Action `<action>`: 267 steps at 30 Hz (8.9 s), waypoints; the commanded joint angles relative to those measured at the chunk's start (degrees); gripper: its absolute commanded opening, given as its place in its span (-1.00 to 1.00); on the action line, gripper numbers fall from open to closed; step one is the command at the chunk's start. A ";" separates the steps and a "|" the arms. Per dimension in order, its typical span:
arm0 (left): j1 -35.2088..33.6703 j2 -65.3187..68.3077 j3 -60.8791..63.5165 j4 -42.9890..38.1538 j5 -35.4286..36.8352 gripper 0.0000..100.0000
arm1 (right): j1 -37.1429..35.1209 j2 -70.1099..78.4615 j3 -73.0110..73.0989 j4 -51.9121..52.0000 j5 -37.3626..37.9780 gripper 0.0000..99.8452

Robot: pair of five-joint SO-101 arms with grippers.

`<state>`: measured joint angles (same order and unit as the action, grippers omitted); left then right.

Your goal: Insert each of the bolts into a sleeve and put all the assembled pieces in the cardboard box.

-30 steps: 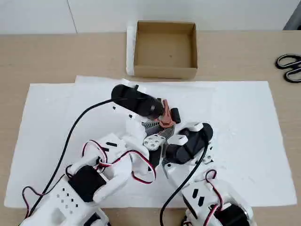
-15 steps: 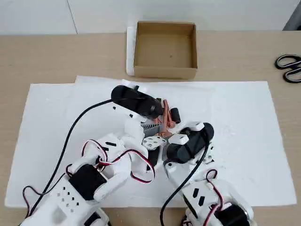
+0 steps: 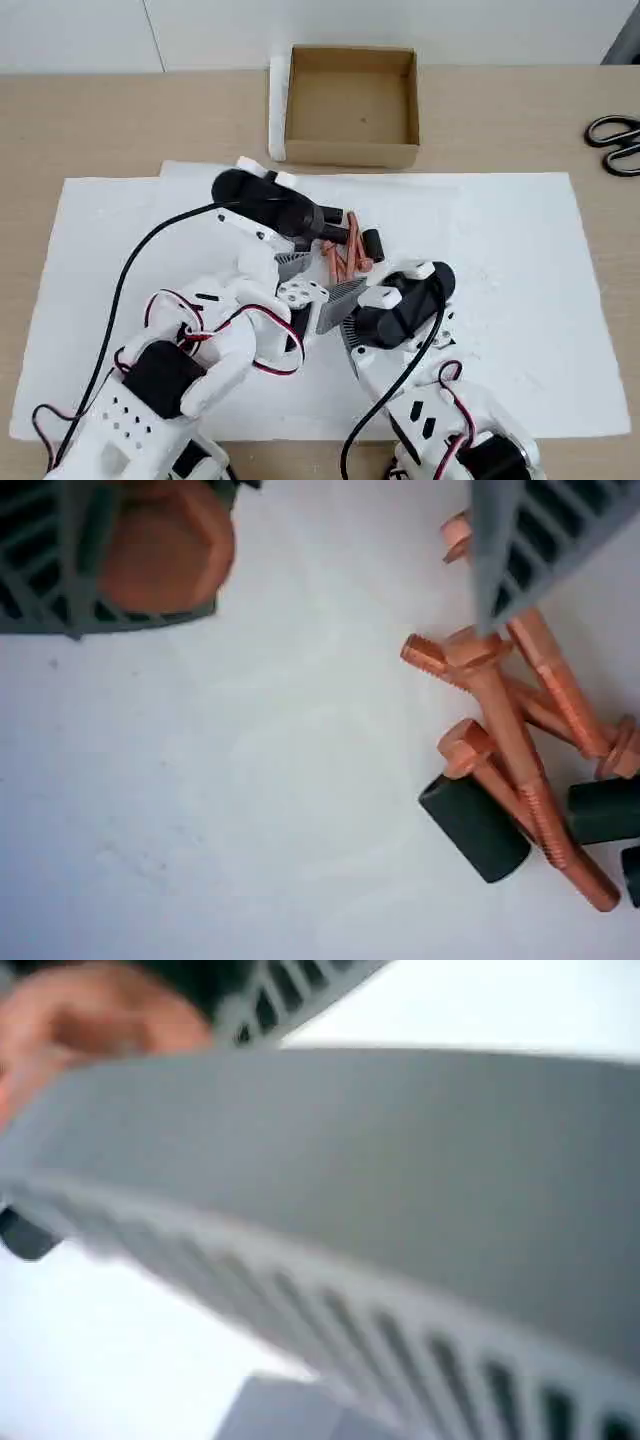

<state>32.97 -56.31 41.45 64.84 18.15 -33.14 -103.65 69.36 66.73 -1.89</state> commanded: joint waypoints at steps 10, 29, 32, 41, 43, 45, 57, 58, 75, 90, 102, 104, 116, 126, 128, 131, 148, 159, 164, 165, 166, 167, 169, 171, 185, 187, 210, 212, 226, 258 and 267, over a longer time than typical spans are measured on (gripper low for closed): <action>-18.29 -7.38 -2.59 0.26 -0.70 -0.52 | 0.40 -0.31 -0.53 -1.63 -0.44 -0.99; -52.84 -9.41 -2.59 19.34 -5.89 -0.52 | 14.37 21.49 -22.24 -32.48 6.24 -0.99; -53.01 -9.41 -2.59 19.34 -5.89 -0.52 | 15.87 36.18 -31.38 -39.52 6.33 -0.99; -53.01 -9.49 -2.59 20.75 -6.07 -0.52 | 21.23 80.40 -59.52 -54.20 6.15 -0.99; -53.01 -9.49 -2.59 21.80 -6.15 -0.52 | 22.37 89.45 -65.14 -56.40 6.07 -0.99; -53.01 -9.49 -2.59 22.86 -6.15 -0.52 | 22.99 98.33 -70.59 -58.07 6.07 -0.99; -53.01 -9.49 -2.59 23.47 -6.15 -0.52 | 24.92 140.79 -100.92 -58.86 6.33 -0.99; -53.01 -9.49 -2.59 23.47 -6.15 -0.52 | 24.84 142.64 -102.24 -58.86 6.33 -0.99; -52.84 -9.49 -2.59 23.38 -6.15 -0.52 | 24.84 151.08 -105.49 -58.51 6.42 -0.76; -52.84 -9.49 -2.59 23.38 -6.15 -0.52 | 24.75 146.24 -114.90 -50.77 6.42 -0.50; -52.75 -9.49 -2.59 23.38 -6.68 -0.52 | 24.48 122.86 -117.71 -14.20 6.07 -0.50; -52.75 -9.49 -2.68 23.38 -9.23 -0.52 | 24.48 118.20 -117.71 -4.97 6.07 -0.50; -52.84 -9.49 -2.95 23.12 -13.10 -0.52 | 24.48 112.92 -117.45 29.67 3.16 -0.50; -53.10 -9.49 -5.76 22.24 -13.80 -0.52 | 15.60 110.90 -108.48 30.46 1.93 -0.50; -53.10 -9.49 -6.81 22.51 -15.91 -0.52 | 15.25 107.91 -103.56 30.46 1.93 -0.50; -53.10 -9.49 -7.08 22.59 -18.64 -0.53 | 17.89 102.46 -94.15 30.46 2.11 -0.50; -53.10 -9.49 -6.81 22.59 -19.78 -0.53 | 26.77 66.24 -47.91 17.45 1.93 -0.50; -53.10 -9.49 -6.73 22.68 -19.78 -0.53 | 29.14 67.56 -33.41 -9.10 10.81 -0.50; -53.10 -9.49 -6.81 24.18 -19.60 -0.53 | 27.91 77.67 -35.78 -15.69 8.26 -0.50; -53.10 -9.49 -6.73 24.26 -19.60 -0.53 | 27.91 80.75 -37.27 -16.13 7.03 -0.50; -53.10 -9.49 -6.73 24.53 -19.60 -0.53 | 27.91 84.00 -39.38 -16.04 5.89 -0.50; -53.10 -9.49 -6.73 24.53 -19.60 -0.53 | 27.82 87.43 -41.76 -15.78 4.84 -0.50; -53.10 -9.49 -6.73 24.53 -19.60 -0.53 | 27.65 94.11 -46.42 -14.81 2.11 -0.50; -53.10 -9.49 -6.73 24.53 -19.60 -0.53 | 27.38 100.44 -51.34 -12.70 -0.09 -0.50; -53.10 -9.49 -6.64 24.62 -19.60 -0.53 | 17.01 115.74 -68.40 -1.27 -1.85 -0.50; -53.10 -9.49 -6.64 24.62 -19.60 -0.53 | 16.22 115.82 -68.22 -1.36 -1.85 -0.50; -52.92 -9.49 -6.55 24.62 -19.78 -0.53 | 16.48 122.95 -67.60 -3.21 -1.58 -0.68; -52.92 -9.49 -6.55 24.62 -19.78 -0.53 | 16.48 122.95 -67.52 -3.21 -1.49 -0.70; -53.01 -9.49 -6.55 24.62 -19.78 -0.53 | 20.18 122.59 -68.22 -0.22 0.26 -0.70; -52.92 -9.49 -5.23 24.62 -19.78 -0.53 | 20.35 128.66 -70.33 -1.27 1.23 -0.71; -52.84 -9.49 -5.23 24.62 -19.78 -0.53 | 20.35 128.57 -70.33 -1.10 2.73 -0.99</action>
<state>-19.87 -65.19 36.79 89.19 -1.54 -12.66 24.00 -0.09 67.43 0.22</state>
